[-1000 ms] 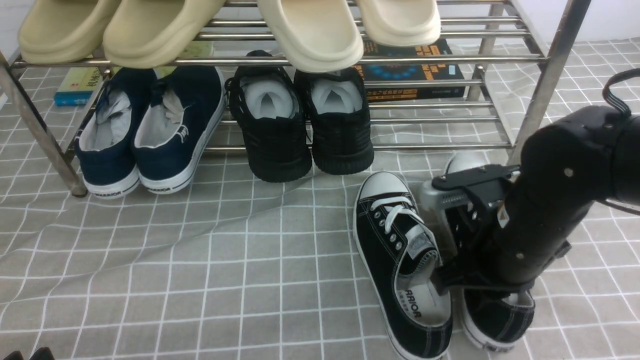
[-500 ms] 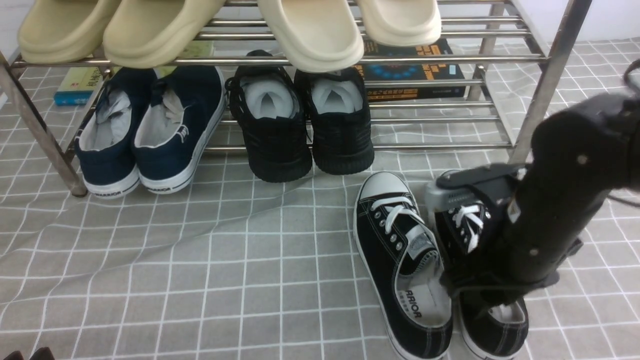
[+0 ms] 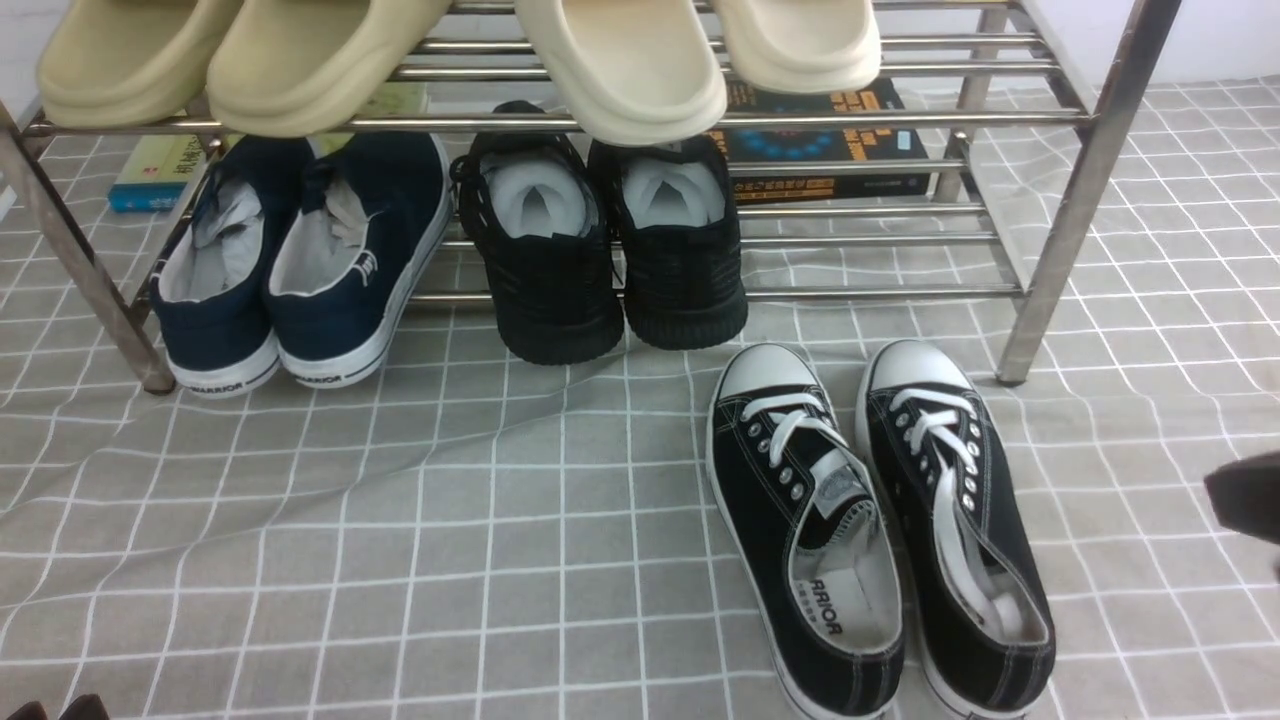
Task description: Take the shoes off the shelf with your hand from the grey coffee tablecloth.
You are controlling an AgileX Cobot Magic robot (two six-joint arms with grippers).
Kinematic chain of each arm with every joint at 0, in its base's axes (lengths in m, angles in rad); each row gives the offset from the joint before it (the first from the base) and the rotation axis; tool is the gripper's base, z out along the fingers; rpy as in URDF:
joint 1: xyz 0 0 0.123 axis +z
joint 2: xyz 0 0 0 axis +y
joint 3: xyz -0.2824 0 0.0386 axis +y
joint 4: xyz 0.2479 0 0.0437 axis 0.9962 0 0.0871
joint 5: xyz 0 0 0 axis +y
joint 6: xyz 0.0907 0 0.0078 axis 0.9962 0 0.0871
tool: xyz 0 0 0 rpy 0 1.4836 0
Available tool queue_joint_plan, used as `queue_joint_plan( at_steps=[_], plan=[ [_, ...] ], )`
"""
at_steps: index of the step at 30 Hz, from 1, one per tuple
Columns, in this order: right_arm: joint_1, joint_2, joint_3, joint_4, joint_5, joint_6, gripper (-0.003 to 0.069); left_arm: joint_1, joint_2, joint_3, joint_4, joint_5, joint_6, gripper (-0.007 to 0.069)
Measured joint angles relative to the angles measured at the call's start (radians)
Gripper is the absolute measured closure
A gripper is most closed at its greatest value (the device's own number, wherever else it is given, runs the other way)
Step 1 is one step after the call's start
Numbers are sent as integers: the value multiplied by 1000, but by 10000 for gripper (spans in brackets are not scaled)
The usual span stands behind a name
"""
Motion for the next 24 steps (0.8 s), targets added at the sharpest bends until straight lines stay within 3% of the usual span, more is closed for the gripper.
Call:
queue_joint_plan(
  at_steps=[4, 10, 24],
  plan=[
    [0, -119, 228, 11, -257, -1, 673, 0, 0, 0, 0, 0, 0, 384],
    [0, -126, 301, 17, -426, -4, 672, 0, 0, 0, 0, 0, 0, 384],
    [0, -126, 303, 17, -441, -4, 665, 0, 0, 0, 0, 0, 0, 384]
  ],
)
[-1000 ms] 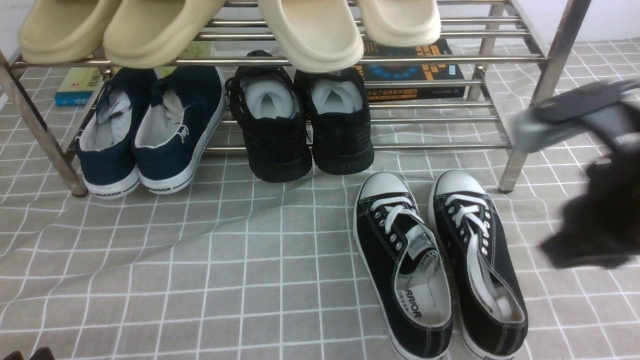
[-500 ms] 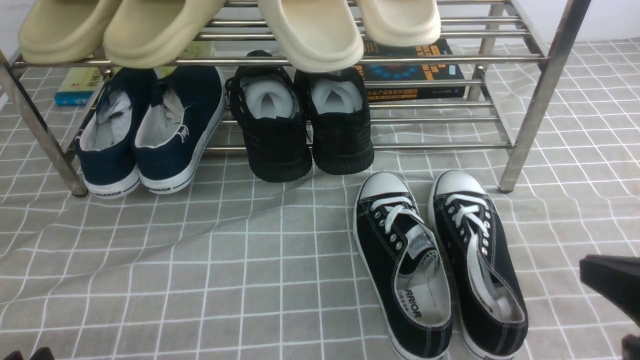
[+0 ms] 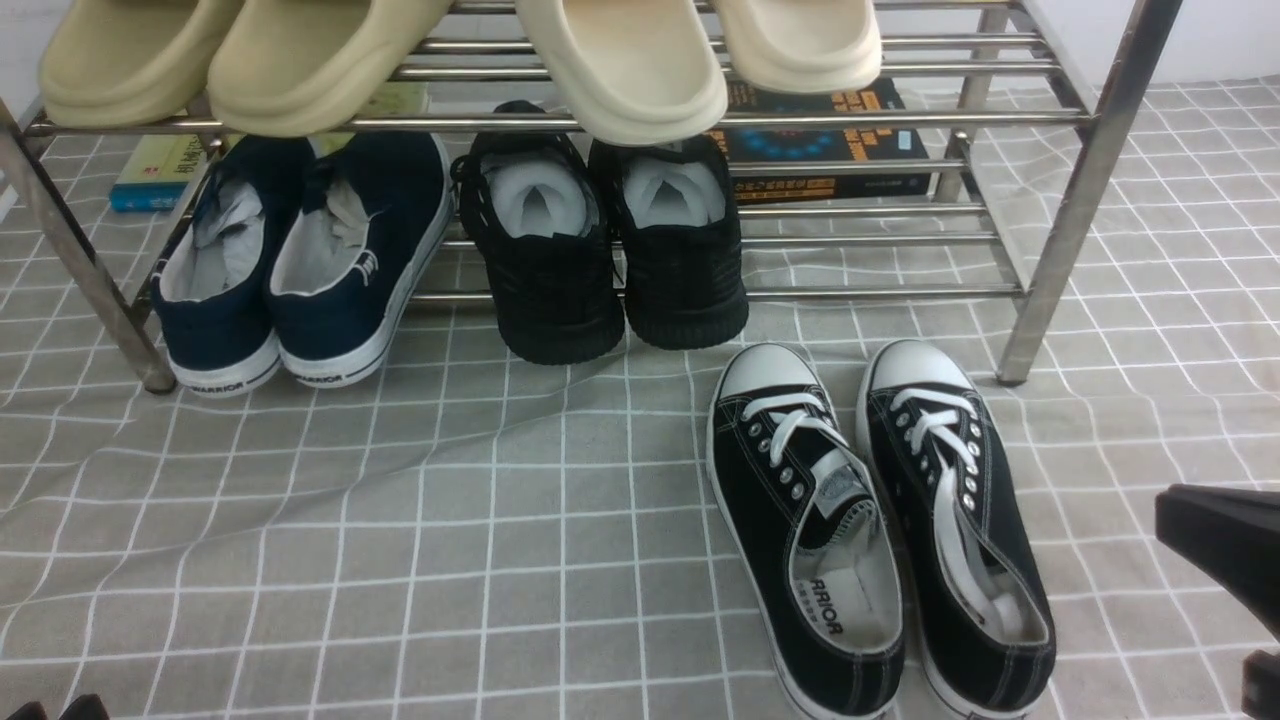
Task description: Take the shoes off the shelf with your hand from the grey coffee tablecloth.
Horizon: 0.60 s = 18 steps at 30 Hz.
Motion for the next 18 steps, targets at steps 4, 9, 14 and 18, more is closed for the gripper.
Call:
queue_joint_plan(
  at_steps=[4, 9, 14, 18],
  plan=[
    [0, -1, 1, 0, 0, 0, 659, 0, 0, 0, 0, 0, 0, 384],
    [-19, -83, 76, 1, -23, -27, 659, 0, 0, 0, 0, 0, 0, 384],
    [-182, -273, 239, 13, -22, -85, 655, 0, 0, 0, 0, 0, 0, 384],
    [-310, -413, 343, 15, -14, -93, 651, 0, 0, 0, 0, 0, 0, 384]
  ],
)
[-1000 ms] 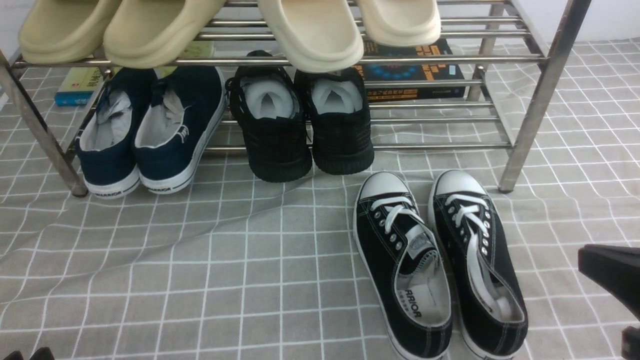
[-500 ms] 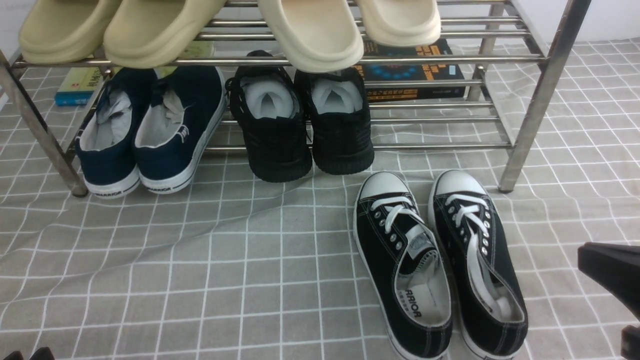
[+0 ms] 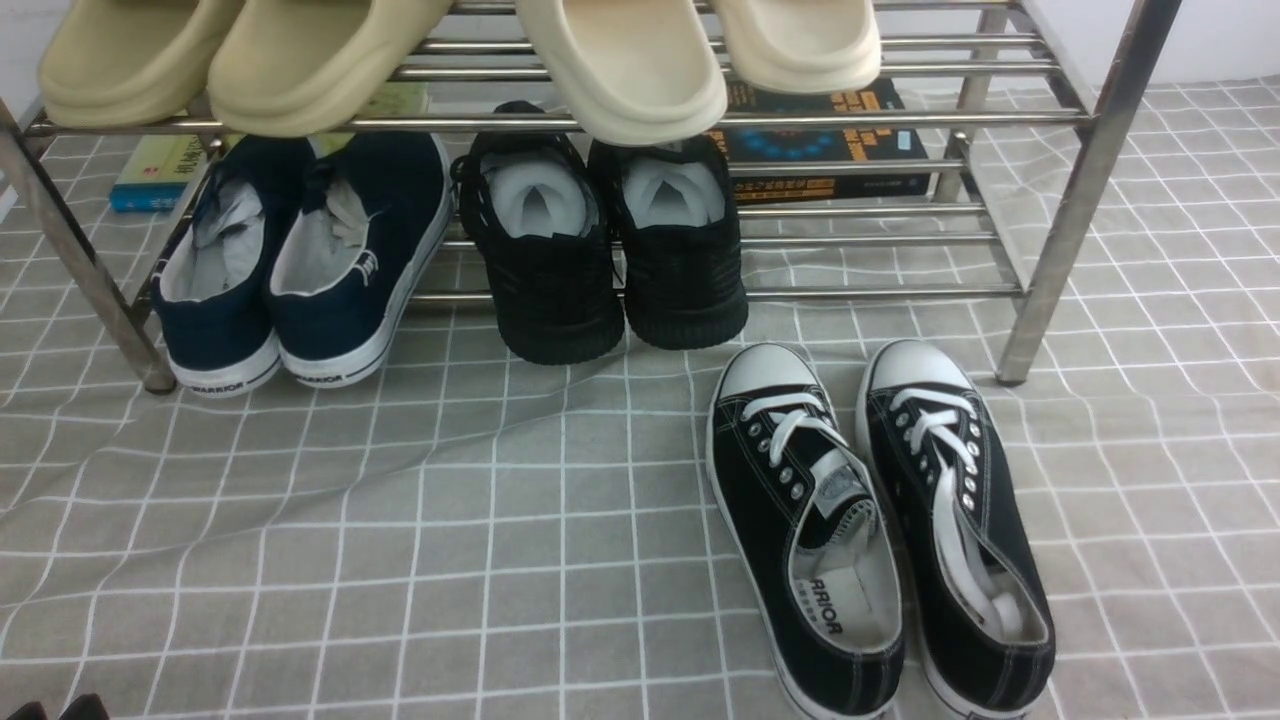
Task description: Take the shoes off the shelf with your hand from the grey coffee tablecloth.
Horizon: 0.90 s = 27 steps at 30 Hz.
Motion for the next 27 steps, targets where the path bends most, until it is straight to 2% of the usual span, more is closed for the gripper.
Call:
queue_joint_plan(
  at_steps=[1, 3, 10, 27],
  plan=[
    [-70, -75, 54, 0, 7, -4, 649, 0, 0, 0, 0, 0, 0, 384],
    [-137, -148, 102, 0, 15, -5, 648, 0, 0, 0, 0, 0, 0, 384],
    [-280, -228, 130, -5, 69, -11, 643, 0, 0, 0, 0, 0, 0, 384],
    [-289, -228, 127, -8, 81, -11, 617, 0, 0, 0, 0, 0, 0, 384]
  ],
)
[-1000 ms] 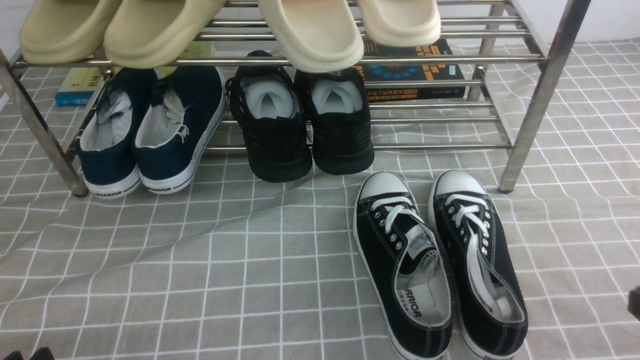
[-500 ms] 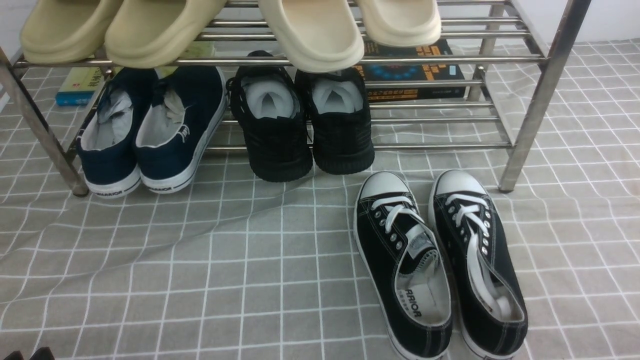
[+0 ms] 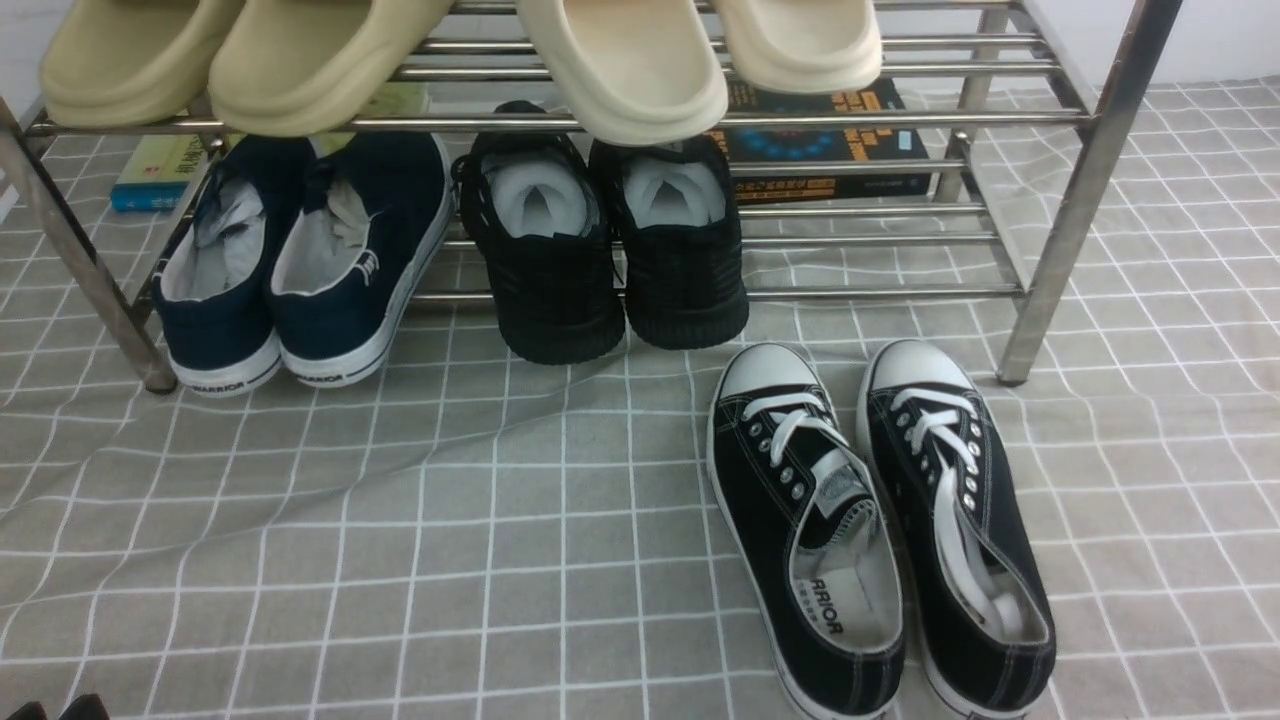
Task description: Take the shoes off the shelf with your hand from the grey coffee tablecloth.
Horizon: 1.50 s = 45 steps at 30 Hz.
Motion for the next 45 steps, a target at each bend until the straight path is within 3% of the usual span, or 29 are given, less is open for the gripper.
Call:
queue_joint_plan(
  at_steps=[45],
  plan=[
    [0, 0, 0, 0, 0, 0, 553, 0, 0, 0, 0, 0, 0, 384]
  ],
)
